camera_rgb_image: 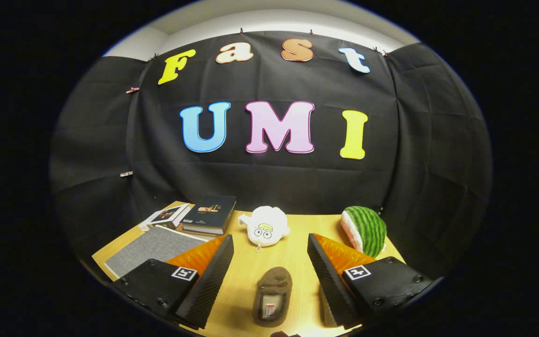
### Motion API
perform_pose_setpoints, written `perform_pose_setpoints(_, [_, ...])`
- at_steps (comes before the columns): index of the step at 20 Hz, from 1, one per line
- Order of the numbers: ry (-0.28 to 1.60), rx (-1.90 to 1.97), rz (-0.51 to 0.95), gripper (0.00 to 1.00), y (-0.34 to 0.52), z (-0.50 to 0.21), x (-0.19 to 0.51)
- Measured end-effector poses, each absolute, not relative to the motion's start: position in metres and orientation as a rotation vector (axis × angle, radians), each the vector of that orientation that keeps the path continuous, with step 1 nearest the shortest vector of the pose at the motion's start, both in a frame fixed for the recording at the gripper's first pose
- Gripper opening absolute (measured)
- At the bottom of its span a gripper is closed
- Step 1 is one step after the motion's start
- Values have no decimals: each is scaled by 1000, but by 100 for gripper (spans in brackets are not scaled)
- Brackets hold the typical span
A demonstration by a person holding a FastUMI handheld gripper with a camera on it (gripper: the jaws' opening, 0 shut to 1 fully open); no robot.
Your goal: Open the storage box then place both shoes into the box .Put the left shoe in first, then the right shoe, with the right side of both shoes facing outward in a uniform manner.
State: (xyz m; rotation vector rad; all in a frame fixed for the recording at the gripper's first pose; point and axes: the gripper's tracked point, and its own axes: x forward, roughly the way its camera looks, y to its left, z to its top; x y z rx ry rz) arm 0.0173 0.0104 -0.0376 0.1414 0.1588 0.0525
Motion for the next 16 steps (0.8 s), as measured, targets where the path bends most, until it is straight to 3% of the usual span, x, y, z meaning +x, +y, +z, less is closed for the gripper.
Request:
perform_pose_setpoints(9, [367, 468, 204, 98, 53, -66, 13])
perform_pose_setpoints(16, [640, 645, 346, 98, 105, -138, 16])
